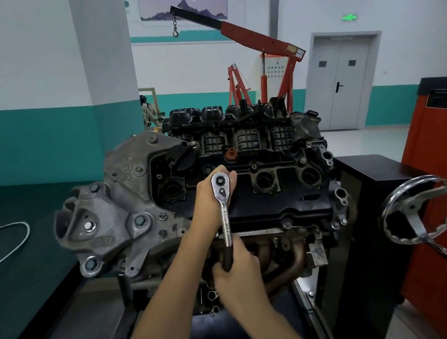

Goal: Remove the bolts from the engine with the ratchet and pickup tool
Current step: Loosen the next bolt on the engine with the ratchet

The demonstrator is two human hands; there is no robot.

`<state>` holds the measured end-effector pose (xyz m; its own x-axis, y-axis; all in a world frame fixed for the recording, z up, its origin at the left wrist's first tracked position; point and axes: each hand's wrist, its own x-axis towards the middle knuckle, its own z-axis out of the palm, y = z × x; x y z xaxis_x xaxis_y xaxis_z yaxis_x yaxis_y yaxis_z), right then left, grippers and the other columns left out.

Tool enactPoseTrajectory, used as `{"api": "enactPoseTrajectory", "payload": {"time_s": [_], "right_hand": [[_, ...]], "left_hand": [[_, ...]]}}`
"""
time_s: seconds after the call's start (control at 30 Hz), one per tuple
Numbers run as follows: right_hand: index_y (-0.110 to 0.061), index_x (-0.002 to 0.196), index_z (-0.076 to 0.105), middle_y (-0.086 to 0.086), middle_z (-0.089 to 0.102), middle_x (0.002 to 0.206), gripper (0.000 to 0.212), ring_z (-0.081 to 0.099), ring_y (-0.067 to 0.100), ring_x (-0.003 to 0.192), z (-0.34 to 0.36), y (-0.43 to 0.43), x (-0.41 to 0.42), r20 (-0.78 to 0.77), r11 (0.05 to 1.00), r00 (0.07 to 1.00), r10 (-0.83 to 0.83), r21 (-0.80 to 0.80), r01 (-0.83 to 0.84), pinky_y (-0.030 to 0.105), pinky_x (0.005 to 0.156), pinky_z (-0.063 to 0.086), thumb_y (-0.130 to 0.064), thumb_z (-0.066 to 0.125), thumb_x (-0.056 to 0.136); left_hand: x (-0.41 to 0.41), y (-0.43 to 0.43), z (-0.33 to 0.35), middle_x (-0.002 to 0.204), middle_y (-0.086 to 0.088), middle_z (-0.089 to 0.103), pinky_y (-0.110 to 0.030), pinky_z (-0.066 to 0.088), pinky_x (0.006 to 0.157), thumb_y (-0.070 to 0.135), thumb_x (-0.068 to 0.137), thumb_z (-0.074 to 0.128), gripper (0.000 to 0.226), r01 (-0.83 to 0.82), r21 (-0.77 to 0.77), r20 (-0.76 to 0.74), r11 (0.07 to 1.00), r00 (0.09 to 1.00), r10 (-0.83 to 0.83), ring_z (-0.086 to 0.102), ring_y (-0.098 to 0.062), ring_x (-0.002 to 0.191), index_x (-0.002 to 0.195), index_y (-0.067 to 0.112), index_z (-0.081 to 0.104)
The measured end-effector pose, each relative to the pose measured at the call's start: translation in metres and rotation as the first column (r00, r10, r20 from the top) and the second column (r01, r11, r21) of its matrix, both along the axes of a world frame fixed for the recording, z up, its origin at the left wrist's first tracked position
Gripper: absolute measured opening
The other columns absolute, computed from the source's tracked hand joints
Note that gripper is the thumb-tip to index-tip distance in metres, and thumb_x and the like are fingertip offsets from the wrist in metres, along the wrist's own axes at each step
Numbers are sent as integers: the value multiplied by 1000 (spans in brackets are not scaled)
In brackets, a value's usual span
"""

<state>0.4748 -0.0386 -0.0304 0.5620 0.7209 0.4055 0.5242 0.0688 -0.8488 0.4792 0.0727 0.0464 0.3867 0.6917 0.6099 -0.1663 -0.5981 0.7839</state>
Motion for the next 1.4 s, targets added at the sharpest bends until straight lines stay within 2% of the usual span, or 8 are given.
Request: {"api": "enactPoseTrajectory", "payload": {"time_s": [0.17, 0.37, 0.57, 0.73, 0.83, 1.1, 1.2, 1.4], "right_hand": [[-22, 102, 55, -4, 50, 65, 28, 50, 15, 53, 39, -34, 87, 436, 961, 894, 101, -276, 27, 17, 50, 38, -7, 58, 78], [-24, 110, 47, -13, 38, 61, 26, 44, 11, 53, 110, -32, 139, 858, 905, 492, 150, -320, 281, 22, 51, 35, -17, 56, 86], [-25, 91, 44, 1, 51, 63, 21, 48, 6, 47, 17, -29, 55, 268, 978, 963, 0, -202, 56, 19, 45, 39, -13, 59, 82], [-18, 106, 52, -1, 60, 70, 25, 59, 7, 60, -8, 10, -12, -52, 1000, 998, -18, 24, 19, 18, 56, 48, -7, 55, 84], [-18, 111, 50, 1, 54, 73, 30, 52, 8, 55, 4, -7, 20, 109, 992, 993, 45, -126, -31, 8, 51, 39, -8, 54, 83], [-29, 112, 43, -10, 44, 64, 28, 56, 16, 63, 109, -36, 139, 871, 891, 460, 174, -338, 302, 23, 56, 40, -19, 55, 88], [-25, 108, 47, -11, 46, 64, 26, 56, 14, 59, 76, -35, 119, 777, 922, 625, 77, -294, 252, 18, 49, 38, -17, 58, 85], [-21, 102, 51, 0, 58, 66, 25, 56, 6, 54, -9, -2, 11, 13, 1000, 1000, 21, -17, -21, 18, 51, 45, -7, 56, 82]], "left_hand": [[-8, 7, 0, 51, 14, 32, -13, 26, 50, 15, 96, 58, 48, 138, 55, -79, 989, 988, -133, 27, -3, 52, 57, 29, 33], [-9, 9, 1, 54, 13, 31, -19, 28, 56, 8, 93, 56, 53, 168, 11, -7, 986, 986, -168, 29, -6, 58, 52, 32, 33], [6, 2, -2, 51, 14, 27, -16, 25, 56, 1, 96, 54, 47, 102, -22, 82, 995, 992, -100, 23, -3, 54, 61, 19, 27], [5, 2, -4, 60, 10, 23, -22, 23, 55, 5, 96, 55, 47, 45, -15, 110, 999, 993, -43, 20, -4, 57, 64, 21, 24], [5, 7, -2, 57, 12, 21, -22, 26, 61, 2, 96, 54, 49, 103, -81, 118, 991, 989, -93, 19, -5, 58, 63, 21, 23], [-4, 7, 1, 50, 13, 31, -18, 25, 53, 4, 92, 56, 57, 127, -9, -24, 992, 992, -128, 26, -4, 54, 48, 32, 33], [-2, 3, -3, 57, 7, 30, -21, 26, 55, 5, 94, 56, 47, 98, -52, 65, 994, 993, -94, 26, -8, 57, 58, 23, 32], [5, -2, -2, 66, -6, 20, -19, 23, 57, -1, 94, 55, 44, 29, -44, 128, 999, 991, -23, 20, -10, 61, 65, 15, 27]]}}
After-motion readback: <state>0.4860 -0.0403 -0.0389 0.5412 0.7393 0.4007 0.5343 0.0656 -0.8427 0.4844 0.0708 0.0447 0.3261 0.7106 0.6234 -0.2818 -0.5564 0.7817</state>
